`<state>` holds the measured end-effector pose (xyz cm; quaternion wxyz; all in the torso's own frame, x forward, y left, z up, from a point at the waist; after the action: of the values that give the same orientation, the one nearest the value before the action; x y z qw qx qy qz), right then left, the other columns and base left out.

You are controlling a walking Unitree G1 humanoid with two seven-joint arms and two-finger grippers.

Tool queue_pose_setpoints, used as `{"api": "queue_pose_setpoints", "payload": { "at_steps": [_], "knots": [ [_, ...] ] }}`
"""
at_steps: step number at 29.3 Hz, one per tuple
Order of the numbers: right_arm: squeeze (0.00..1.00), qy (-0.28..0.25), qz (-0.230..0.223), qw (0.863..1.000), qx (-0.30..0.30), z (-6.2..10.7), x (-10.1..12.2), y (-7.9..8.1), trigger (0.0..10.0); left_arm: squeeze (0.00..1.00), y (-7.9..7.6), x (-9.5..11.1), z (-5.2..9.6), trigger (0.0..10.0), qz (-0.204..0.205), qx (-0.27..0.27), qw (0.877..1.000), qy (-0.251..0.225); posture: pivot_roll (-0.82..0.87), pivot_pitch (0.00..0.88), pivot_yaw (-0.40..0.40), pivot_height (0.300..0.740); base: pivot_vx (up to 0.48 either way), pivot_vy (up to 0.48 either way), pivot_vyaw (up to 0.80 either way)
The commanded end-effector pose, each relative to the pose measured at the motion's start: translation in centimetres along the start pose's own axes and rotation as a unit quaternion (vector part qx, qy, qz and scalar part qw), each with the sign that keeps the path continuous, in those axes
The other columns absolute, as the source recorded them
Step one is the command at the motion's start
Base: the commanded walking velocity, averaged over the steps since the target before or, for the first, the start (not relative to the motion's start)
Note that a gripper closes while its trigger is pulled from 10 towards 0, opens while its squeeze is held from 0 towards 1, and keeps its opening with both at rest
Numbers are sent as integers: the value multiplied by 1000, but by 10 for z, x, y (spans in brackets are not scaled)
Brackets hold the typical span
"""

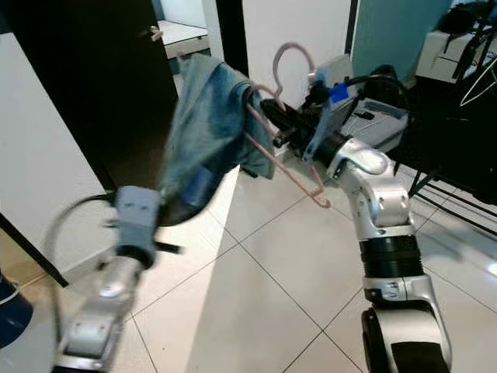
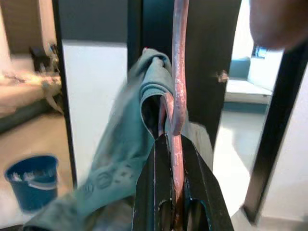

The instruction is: Hang hanger

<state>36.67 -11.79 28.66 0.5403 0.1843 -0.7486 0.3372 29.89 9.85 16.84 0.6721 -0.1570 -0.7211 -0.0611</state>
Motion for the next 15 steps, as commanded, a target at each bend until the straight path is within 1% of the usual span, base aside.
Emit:
{"api": "queue_pose_setpoints", "payload": {
  "at_steps": [1, 2, 3, 4, 5, 6, 7, 8, 9, 10, 11, 12, 13, 14, 15],
  "knots": [
    [0, 41, 1, 999, 35, -2, -18, 15, 0, 0, -21, 42, -4, 0, 39, -71, 995, -62, -47, 0, 29, 731, 0, 0, 0],
    [0, 41, 1, 999, 35, -2, -18, 15, 0, 0, -21, 42, -4, 0, 39, -71, 995, -62, -47, 0, 29, 731, 0, 0, 0],
    [0, 57, 4, 997, 49, -3, -25, 21, 0, 0, -25, 60, -6, 0, 52, -86, 991, -87, -45, 0, 26, 731, 0, 0, 0],
    [0, 57, 4, 997, 49, -3, -25, 21, 0, 0, -25, 60, -6, 0, 52, -86, 991, -87, -45, 0, 26, 731, 0, 0, 0],
    [0, 73, 2, 995, 66, -2, -34, 28, 0, 0, -17, 84, -10, 0, 46, -78, 988, -122, -44, 0, 27, 731, 0, 0, 0],
    [0, 73, 2, 995, 66, -2, -34, 28, 0, 0, -17, 84, -10, 0, 46, -78, 988, -122, -44, 0, 27, 731, 0, 0, 0],
    [0, 87, -4, 993, 81, -2, -41, 35, 0, 0, -5, 107, -14, 0, 34, -62, 985, -158, -39, 0, 26, 731, 0, 0, 0],
    [0, 97, -7, 991, 89, -1, -48, 40, 0, 0, 12, 133, -15, 0, 15, -34, 980, -196, -37, 0, 31, 731, 0, 0, 0],
    [0, 97, -7, 991, 89, -1, -48, 40, 0, 0, 12, 133, -15, 0, 15, -34, 980, -196, -37, 0, 31, 731, 0, 0, 0],
    [0, 102, -11, 991, 91, -1, -53, 42, 0, 0, 29, 157, -15, 0, -3, -7, 974, -227, -37, 0, 31, 731, 0, 0, 0],
    [0, 102, -11, 991, 91, -1, -53, 42, 0, 0, 29, 157, -15, 0, -3, -7, 974, -227, -37, 0, 31, 731, 0, 0, 0],
    [0, 104, -13, 991, 89, -1, -55, 43, 0, 0, 42, 171, -13, 0, -22, 15, 969, -245, -37, 0, 36, 731, 0, 0, 0],
    [0, 104, -13, 991, 89, -1, -55, 43, 0, 0, 42, 171, -13, 0, -22, 15, 969, -245, -37, 0, 36, 731, 0, 0, 0],
    [0, 103, -15, 991, 84, -1, -56, 42, 0, 0, 56, 182, -10, 0, -37, 45, 964, -259, -37, 0, 36, 731, 0, 0, 0],
    [0, 103, -15, 991, 84, -1, -56, 42, 0, 0, 56, 182, -10, 0, -37, 45, 964, -259, -37, 0, 36, 731, 0, 0, 0]
  ]
}}
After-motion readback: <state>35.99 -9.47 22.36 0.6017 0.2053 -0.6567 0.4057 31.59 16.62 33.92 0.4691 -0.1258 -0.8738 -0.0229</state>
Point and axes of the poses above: a point about 5 cm out from each wrist's last joint towards the gripper, its own z axis pointing back from the gripper into the wrist, its own x axis along the axis of the wrist's last joint, y = z × x, the point moved 2 cm from there along -z, pointing out of the wrist towards the gripper, and after that the axes turned 8 degrees about z, right-handed, at the moved point
